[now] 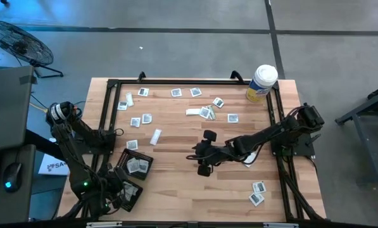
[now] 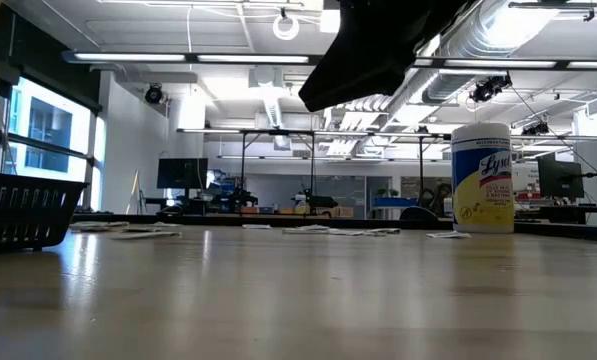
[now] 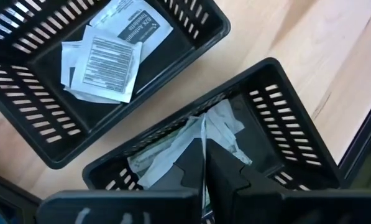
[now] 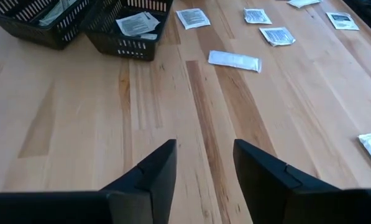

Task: Pick & Place First Aid Supplies
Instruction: Put the bandage into the bottom black bin

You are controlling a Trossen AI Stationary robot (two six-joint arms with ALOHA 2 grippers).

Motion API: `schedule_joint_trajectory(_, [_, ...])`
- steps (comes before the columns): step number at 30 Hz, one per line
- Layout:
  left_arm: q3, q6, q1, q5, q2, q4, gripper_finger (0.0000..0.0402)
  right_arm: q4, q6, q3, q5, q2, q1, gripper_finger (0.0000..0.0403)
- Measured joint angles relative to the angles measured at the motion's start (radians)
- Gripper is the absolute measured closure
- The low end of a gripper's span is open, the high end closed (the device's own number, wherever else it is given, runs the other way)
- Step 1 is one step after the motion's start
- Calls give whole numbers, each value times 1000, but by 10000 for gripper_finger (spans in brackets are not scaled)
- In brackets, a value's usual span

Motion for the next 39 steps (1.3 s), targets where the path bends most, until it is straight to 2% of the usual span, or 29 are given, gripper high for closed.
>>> schedule_joint_trajectory(5, [0, -2, 0, 28, 0, 0, 336, 0, 0, 0, 0, 0, 0, 249])
schedule_joint_trajectory(10, [0, 2, 0, 130, 0, -5, 276, 0, 0, 0, -3, 0, -5, 249])
schedule_joint_trajectory(15, [0, 46, 0, 179, -5, -51, 244, 0, 3, 0, -11, 0, -26, 249])
schedule_joint_trajectory(27, [0, 49, 0, 197, -97, -119, 227, 0, 3, 0, -51, 0, -59, 249])
schedule_joint_trajectory(33, [0, 55, 1, 97, -111, -126, 227, 0, 3, 0, -52, 0, -59, 249])
schedule_joint_trajectory(37, [0, 80, 0, -5, -111, -139, 227, 0, 2, 0, -48, 0, -59, 249])
schedule_joint_trajectory(39, [-4, 57, 0, 10, -111, -137, 227, 0, 3, 0, -49, 0, -59, 249])
